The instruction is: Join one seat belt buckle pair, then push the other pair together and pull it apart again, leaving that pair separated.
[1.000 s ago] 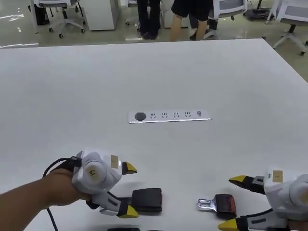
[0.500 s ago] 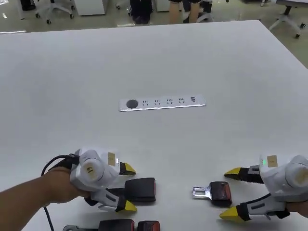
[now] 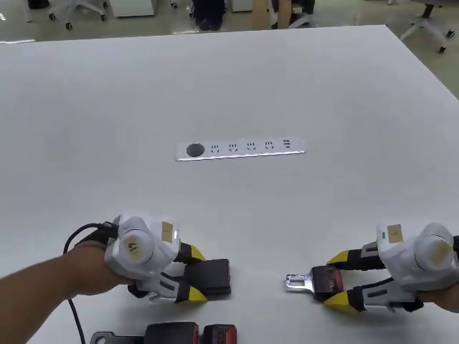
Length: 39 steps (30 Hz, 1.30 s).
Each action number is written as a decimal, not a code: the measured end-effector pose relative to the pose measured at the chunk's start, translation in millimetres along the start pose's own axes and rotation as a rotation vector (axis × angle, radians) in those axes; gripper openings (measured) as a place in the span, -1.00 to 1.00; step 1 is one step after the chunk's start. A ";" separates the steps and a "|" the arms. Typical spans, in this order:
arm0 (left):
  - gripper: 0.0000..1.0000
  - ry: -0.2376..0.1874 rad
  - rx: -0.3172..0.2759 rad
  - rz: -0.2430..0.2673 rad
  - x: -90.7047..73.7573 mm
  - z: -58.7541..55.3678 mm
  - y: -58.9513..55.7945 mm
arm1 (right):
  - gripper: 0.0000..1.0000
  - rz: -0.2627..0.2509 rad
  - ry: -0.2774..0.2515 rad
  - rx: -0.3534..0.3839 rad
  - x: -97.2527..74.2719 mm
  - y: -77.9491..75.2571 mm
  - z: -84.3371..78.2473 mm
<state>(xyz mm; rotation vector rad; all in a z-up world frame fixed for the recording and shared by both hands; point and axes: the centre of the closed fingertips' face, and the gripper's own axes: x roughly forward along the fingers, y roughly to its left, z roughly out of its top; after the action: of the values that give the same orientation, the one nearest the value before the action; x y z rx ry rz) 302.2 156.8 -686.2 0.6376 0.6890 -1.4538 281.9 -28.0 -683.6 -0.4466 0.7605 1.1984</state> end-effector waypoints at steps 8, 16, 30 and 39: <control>-0.31 0.007 0.019 -0.020 1.9 1.0 1.5 | -0.33 0.021 -0.011 -0.010 1.9 -5.6 3.3; -0.32 0.020 0.033 -0.034 2.7 2.1 3.5 | -0.34 0.011 -0.022 0.004 7.8 -10.3 8.2; -0.32 0.019 0.032 -0.043 2.9 1.1 5.5 | -0.34 0.027 -0.072 -0.006 31.3 -7.0 32.9; -0.32 0.030 0.039 -0.048 2.8 -0.2 5.7 | -0.34 0.026 -0.104 -0.005 50.3 2.6 51.9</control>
<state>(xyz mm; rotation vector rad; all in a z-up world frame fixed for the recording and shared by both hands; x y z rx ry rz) 307.9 155.2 -688.6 0.6776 0.7047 -1.5073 302.7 41.2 -685.0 -0.3769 0.6758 1.2382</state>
